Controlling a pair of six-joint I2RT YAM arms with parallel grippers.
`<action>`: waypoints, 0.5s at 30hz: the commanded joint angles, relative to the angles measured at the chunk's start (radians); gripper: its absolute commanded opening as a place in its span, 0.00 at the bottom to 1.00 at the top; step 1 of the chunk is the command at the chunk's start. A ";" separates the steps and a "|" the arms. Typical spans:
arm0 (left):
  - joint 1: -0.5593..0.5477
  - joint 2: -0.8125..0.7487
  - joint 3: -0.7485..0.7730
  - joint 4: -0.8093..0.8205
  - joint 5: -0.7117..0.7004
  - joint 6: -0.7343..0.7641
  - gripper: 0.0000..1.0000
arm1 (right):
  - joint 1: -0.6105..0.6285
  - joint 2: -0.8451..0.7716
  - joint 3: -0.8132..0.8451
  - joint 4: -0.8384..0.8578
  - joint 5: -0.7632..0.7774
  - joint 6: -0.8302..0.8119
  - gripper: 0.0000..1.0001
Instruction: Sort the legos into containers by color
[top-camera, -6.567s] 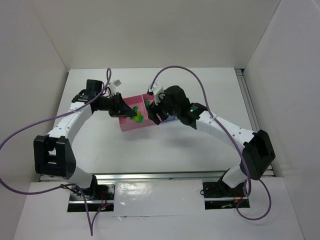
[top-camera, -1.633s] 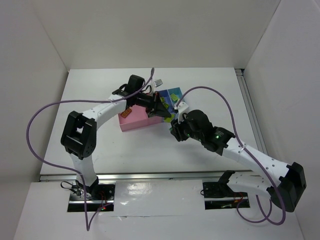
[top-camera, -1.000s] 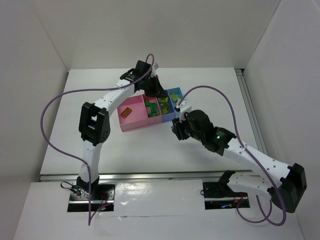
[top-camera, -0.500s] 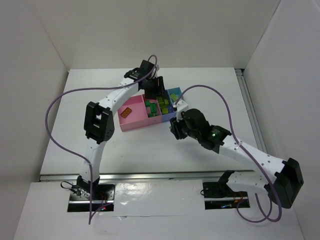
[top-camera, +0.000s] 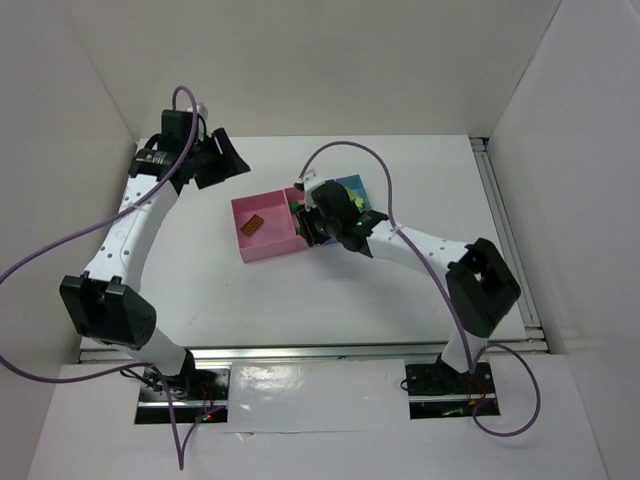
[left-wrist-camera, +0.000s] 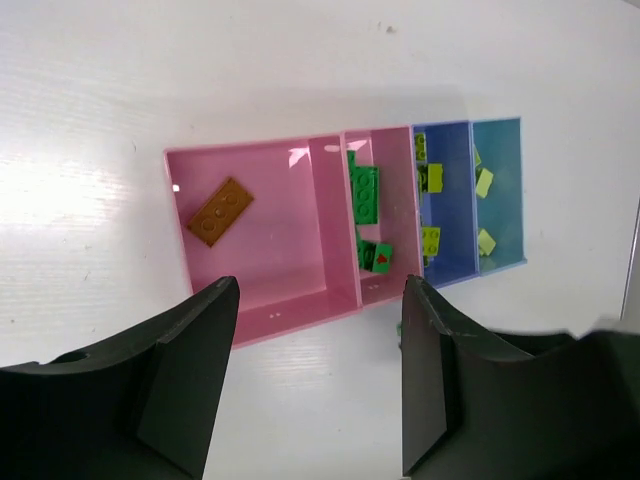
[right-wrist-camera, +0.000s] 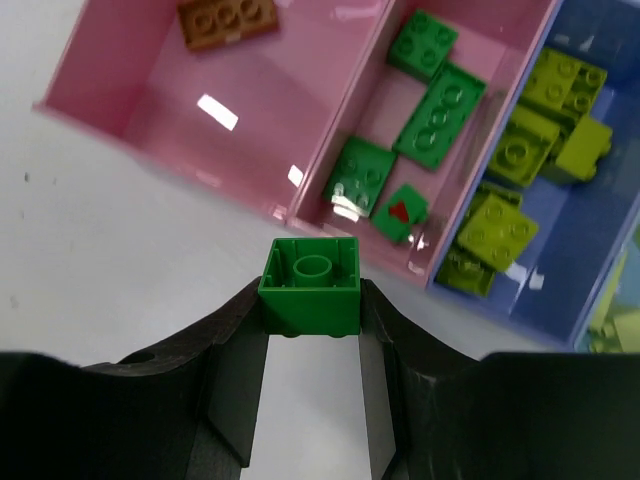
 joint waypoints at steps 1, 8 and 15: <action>0.008 -0.026 -0.078 0.009 0.007 0.026 0.69 | -0.030 0.099 0.113 0.081 -0.011 0.000 0.27; 0.053 -0.047 -0.137 0.020 0.050 0.036 0.69 | -0.041 0.121 0.196 0.090 0.111 0.052 0.81; 0.062 -0.078 -0.169 0.040 0.050 0.045 0.69 | -0.041 -0.064 0.060 0.088 0.404 0.122 0.87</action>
